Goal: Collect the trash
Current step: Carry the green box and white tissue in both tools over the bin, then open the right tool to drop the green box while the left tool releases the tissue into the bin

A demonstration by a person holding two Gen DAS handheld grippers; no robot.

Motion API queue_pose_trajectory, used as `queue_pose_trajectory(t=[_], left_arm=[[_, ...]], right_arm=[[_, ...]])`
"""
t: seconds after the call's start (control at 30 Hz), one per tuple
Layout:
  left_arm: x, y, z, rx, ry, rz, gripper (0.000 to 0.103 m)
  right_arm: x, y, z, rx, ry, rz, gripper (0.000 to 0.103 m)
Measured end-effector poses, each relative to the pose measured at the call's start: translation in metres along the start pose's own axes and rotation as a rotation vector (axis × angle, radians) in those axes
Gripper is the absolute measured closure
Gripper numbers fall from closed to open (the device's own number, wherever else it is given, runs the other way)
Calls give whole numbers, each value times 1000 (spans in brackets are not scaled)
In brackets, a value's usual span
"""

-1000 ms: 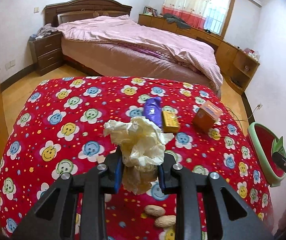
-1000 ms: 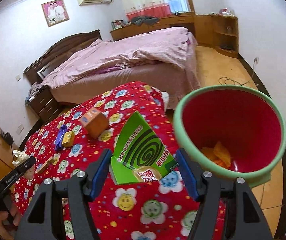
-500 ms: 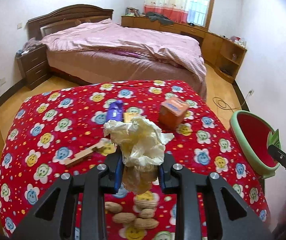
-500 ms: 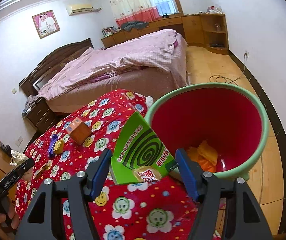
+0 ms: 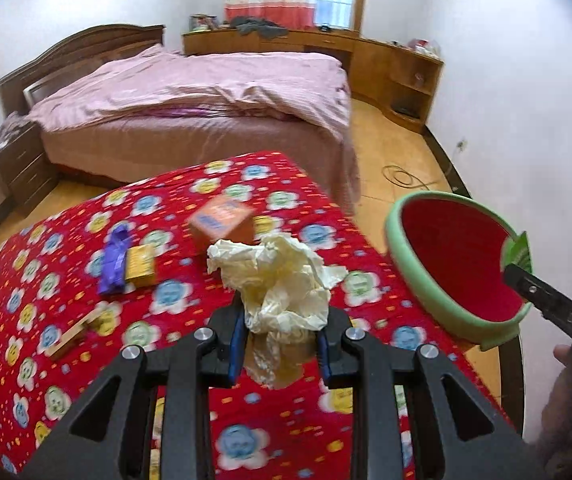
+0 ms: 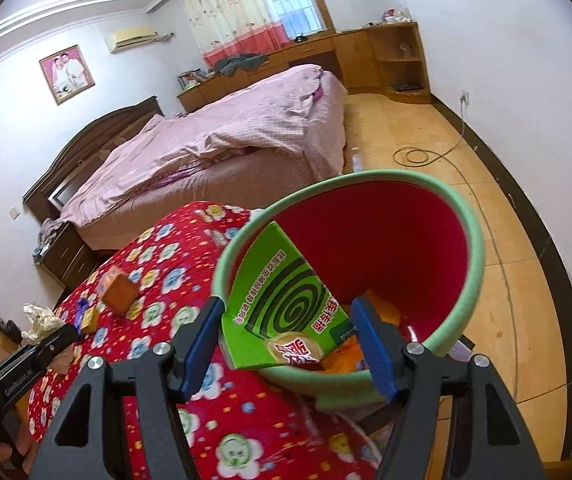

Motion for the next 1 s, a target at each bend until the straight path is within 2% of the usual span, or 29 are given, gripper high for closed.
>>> queue_pose_trajectory(t=[0.47,0.53,0.67,1.0], left_arm=[[20,-80,-55,-139,67,-118,75],[22,-86,-62,-150,75,-123,75],[22,-98,-74,-176,90,-121,75],[22,-115,-99,-218,116,-128,75]], right_arm=[[8,-45,-38,-38,48,-62,34],[9,-49,-39,-32,46,-73,33],[11,-54,-39,-24,41,-77,26],[17,-67,-28,-56,0,-82,26]])
Point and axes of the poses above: each gripper's, at about its wrist camera, not at the fingertips, and z roughly against the way its jaws point, y to its left, x to its top, the point moved 7 cm from there along -z, roughly the way its jaws point, and after that the axes turned 15 degrees about -x, right-handed, at the moved point
